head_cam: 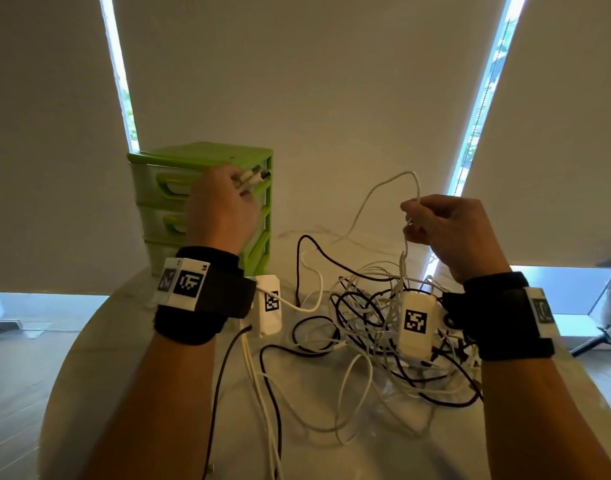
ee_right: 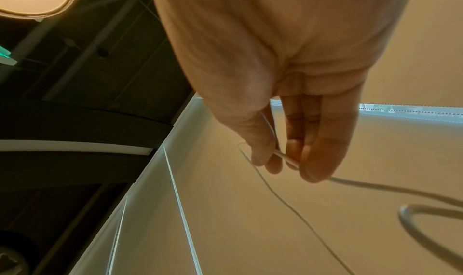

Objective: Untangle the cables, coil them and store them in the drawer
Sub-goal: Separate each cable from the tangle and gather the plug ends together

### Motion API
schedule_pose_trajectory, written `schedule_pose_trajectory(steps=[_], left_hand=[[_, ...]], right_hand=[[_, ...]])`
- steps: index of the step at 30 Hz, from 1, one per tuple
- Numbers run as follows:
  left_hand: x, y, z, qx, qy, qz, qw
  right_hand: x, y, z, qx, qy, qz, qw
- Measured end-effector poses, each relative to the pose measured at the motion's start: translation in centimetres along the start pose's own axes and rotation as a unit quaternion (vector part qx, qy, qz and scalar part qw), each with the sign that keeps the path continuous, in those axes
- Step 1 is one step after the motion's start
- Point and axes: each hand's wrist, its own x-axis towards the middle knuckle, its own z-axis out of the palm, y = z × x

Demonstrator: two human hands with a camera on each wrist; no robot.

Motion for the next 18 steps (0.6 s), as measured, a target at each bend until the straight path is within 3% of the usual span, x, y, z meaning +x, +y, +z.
schedule_pose_trajectory(steps=[4, 7, 12, 15, 18], left_hand=[[-0.7, 0.3, 1.5, -0.090, -0.112, 0.028, 0.989], [-2.0, 1.9, 2.7, -0.227, -0.182, 0.017, 0.957], [-5.3, 4.3, 5.5, -0.239, -0.335, 0.088, 0.907], [-6.2, 4.4, 6.6, -0.230, -0.325, 0.088, 0.913], [-5.4, 3.7, 6.5, -0.245, -0.273, 0.052, 0.929]], right_hand=[[-0.3, -0.5, -0.3, -0.002, -0.018, -0.002, 1.000], [-1.0, -1.7, -0.2, 0.021, -0.085, -0.020, 0.996], [-2.1, -3.9, 1.2, 0.099, -0.120, -0.106, 0.982], [-2.4, -4.2, 1.5, 0.085, -0.118, -0.135, 0.980], [-2.1, -3.5, 0.9, 0.025, -0.140, -0.096, 0.985]])
